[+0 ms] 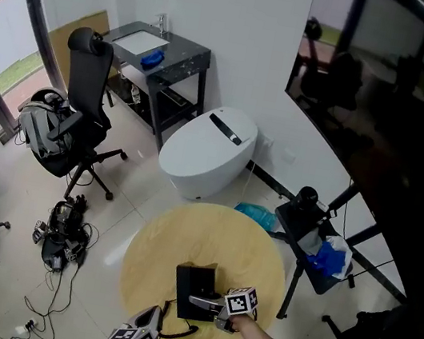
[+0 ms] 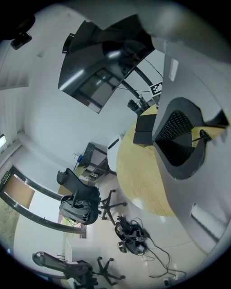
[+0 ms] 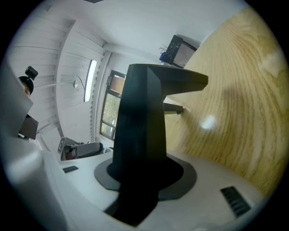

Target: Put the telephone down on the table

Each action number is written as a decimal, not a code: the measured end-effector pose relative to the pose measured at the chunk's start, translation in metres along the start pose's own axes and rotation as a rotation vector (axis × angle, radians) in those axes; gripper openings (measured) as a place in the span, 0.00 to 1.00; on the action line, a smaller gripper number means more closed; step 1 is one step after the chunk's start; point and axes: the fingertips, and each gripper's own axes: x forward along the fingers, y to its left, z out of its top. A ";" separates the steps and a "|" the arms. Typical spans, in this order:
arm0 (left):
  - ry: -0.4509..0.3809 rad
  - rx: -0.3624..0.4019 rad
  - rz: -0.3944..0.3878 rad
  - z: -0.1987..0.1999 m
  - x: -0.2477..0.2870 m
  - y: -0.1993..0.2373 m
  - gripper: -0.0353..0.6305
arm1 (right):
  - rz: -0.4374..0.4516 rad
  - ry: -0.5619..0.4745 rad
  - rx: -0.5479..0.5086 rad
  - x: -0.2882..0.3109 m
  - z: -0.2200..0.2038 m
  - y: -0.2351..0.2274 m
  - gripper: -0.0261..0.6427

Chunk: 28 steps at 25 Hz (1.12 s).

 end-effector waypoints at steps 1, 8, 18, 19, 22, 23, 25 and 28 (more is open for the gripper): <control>0.003 0.000 -0.002 -0.001 0.002 -0.001 0.03 | -0.003 0.003 -0.002 0.000 0.000 -0.001 0.29; 0.013 0.008 -0.012 -0.005 0.005 -0.009 0.03 | -0.106 0.069 -0.034 -0.004 -0.005 -0.012 0.30; 0.018 0.007 -0.025 -0.009 0.005 -0.015 0.03 | -0.218 0.154 -0.038 -0.010 -0.007 -0.022 0.38; 0.018 0.007 -0.025 -0.010 0.005 -0.016 0.03 | -0.225 0.170 -0.039 -0.011 -0.007 -0.022 0.40; 0.018 0.006 -0.027 -0.012 0.006 -0.014 0.03 | -0.253 0.204 -0.051 -0.012 -0.007 -0.024 0.42; 0.018 0.008 -0.029 -0.012 0.005 -0.015 0.03 | -0.270 0.211 -0.058 -0.013 -0.007 -0.025 0.42; 0.017 0.011 -0.030 -0.007 0.003 -0.021 0.03 | -0.302 0.220 -0.071 -0.015 -0.007 -0.028 0.46; 0.018 0.012 -0.031 -0.003 0.002 -0.025 0.03 | -0.334 0.226 -0.081 -0.017 -0.007 -0.031 0.49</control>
